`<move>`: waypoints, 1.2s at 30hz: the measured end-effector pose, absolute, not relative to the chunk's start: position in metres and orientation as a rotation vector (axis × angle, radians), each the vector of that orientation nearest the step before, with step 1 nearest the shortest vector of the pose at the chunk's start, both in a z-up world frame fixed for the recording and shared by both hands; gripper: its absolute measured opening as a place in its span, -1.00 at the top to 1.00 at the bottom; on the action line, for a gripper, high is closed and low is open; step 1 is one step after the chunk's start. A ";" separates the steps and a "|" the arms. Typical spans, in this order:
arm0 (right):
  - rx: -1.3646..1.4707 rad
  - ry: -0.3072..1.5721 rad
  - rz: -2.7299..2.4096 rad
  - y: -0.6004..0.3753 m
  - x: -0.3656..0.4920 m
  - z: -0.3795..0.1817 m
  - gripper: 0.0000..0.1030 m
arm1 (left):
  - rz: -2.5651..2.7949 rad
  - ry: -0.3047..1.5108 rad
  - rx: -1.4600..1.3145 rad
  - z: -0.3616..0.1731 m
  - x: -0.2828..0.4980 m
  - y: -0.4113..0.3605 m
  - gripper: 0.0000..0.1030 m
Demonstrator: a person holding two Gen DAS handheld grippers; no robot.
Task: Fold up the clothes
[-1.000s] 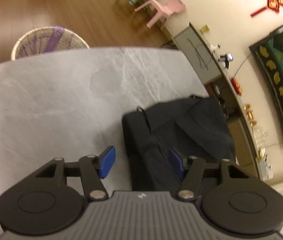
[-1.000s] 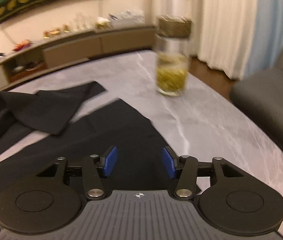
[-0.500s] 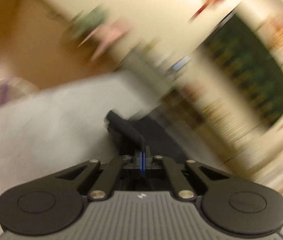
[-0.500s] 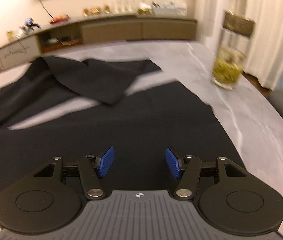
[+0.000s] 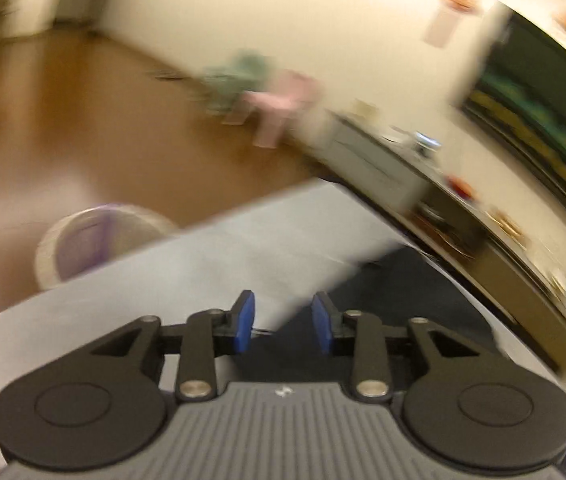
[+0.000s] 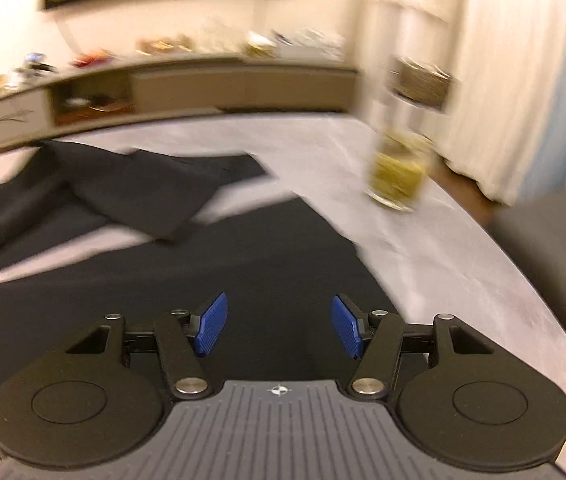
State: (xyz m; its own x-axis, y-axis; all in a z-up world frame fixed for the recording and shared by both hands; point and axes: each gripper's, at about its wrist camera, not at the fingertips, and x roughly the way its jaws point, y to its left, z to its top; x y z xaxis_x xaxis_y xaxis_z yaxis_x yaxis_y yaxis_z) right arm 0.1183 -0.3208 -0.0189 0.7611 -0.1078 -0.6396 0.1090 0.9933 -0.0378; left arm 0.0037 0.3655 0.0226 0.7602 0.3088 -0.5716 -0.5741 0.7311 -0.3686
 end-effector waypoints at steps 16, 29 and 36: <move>-0.043 0.840 -0.185 -0.337 0.127 -0.033 -0.25 | 0.527 0.797 -0.686 -0.047 0.044 0.379 0.91; -0.196 0.639 0.108 -0.204 0.197 0.022 -0.63 | 0.290 0.759 -0.511 -0.033 0.094 0.293 0.35; -0.357 0.735 0.099 -0.163 0.291 0.012 0.54 | 0.296 0.759 -0.556 -0.035 0.101 0.316 0.36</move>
State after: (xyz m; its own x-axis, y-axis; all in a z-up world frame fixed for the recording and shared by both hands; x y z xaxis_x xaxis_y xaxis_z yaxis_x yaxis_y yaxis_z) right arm 0.2909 -0.1631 0.0120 0.7401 -0.0358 -0.6716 -0.2123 0.9351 -0.2838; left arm 0.1010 0.3157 -0.0353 0.6941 0.0558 -0.7177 -0.4451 0.8169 -0.3669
